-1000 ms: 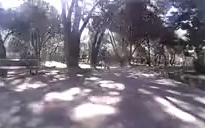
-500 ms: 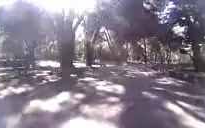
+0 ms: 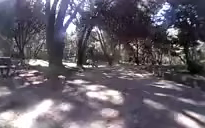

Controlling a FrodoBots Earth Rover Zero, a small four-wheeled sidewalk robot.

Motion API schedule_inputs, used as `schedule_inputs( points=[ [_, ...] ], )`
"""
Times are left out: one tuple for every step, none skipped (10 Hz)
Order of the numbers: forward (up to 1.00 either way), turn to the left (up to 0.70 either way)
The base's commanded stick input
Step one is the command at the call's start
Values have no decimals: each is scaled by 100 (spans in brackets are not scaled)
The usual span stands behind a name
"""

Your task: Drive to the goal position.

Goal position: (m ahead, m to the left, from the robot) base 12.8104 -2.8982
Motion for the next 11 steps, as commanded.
schedule_inputs(
  points=[
    [85, -28],
    [85, -30],
    [85, -22],
    [85, -13],
    [85, -5],
    [85, 0],
    [85, 0],
    [85, -1],
    [85, -5],
    [85, -9],
    [85, -25]
  ],
)
